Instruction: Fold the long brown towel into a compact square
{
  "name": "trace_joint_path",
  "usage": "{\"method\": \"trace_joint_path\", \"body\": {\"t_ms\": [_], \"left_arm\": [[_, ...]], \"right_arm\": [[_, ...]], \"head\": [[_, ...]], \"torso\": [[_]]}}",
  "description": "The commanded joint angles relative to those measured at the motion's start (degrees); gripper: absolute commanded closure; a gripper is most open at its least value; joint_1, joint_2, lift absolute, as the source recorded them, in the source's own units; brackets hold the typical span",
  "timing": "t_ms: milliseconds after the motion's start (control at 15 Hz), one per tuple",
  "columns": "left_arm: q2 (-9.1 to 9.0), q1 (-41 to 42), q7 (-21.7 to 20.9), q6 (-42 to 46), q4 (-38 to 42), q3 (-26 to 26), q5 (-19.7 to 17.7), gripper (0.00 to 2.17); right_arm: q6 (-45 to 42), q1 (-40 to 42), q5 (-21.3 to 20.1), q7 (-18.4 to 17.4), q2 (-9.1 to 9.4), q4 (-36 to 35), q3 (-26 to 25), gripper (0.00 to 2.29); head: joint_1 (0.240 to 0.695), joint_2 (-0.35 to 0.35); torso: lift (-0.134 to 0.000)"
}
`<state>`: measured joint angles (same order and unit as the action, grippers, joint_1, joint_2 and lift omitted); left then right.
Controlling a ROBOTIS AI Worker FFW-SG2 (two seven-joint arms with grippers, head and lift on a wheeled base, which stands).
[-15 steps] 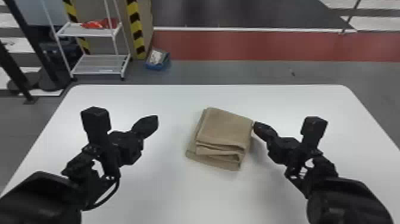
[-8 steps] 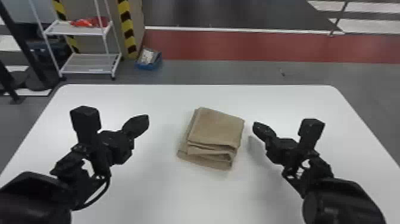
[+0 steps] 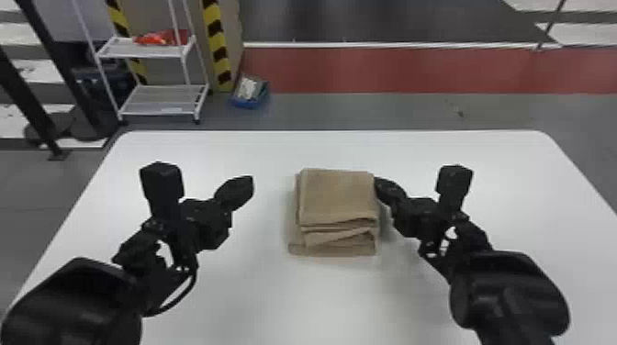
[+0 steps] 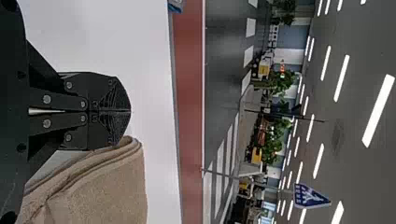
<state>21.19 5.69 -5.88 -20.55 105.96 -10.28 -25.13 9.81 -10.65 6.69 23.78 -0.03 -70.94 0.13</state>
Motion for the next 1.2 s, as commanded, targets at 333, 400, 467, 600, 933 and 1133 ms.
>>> {"method": "trace_joint_path", "body": {"t_ms": [333,400,467,600,933,1133], "left_arm": [[0.34,0.55,0.17,0.55,0.48,0.35,-0.18,1.74],[0.25,0.55,0.43,0.55,0.48,0.35,-0.1,1.74],[-0.01,0.55,1.22,0.9,0.48,0.09,0.26,1.68],[-0.1,0.55,2.19,3.72,0.48,-0.26,0.61,1.0],[-3.53,0.64,5.26,10.75,-0.84,-0.61,11.15,0.07],[-5.99,1.34,8.87,17.6,-1.9,-0.53,14.76,0.07]], "right_arm": [[0.7,1.69,0.69,-0.14,0.08,-1.75,-0.13,2.04],[1.4,2.65,1.04,-0.4,0.08,-3.42,-1.1,2.03],[1.76,3.62,1.57,-0.4,0.08,-5.53,-1.63,1.81],[2.46,6.78,1.66,-0.31,-1.29,-12.12,-1.8,1.12],[8.61,11.97,4.12,1.27,-10.43,-25.3,-2.59,0.02],[7.38,14.69,4.47,1.62,-13.15,-30.31,-2.68,0.05]], "head": [[0.695,0.046],[0.695,0.045],[0.695,0.042],[0.695,0.028],[0.695,-0.008],[0.695,-0.026]], "torso": [[-0.124],[-0.124],[-0.124],[-0.124],[-0.124],[-0.124]]}}
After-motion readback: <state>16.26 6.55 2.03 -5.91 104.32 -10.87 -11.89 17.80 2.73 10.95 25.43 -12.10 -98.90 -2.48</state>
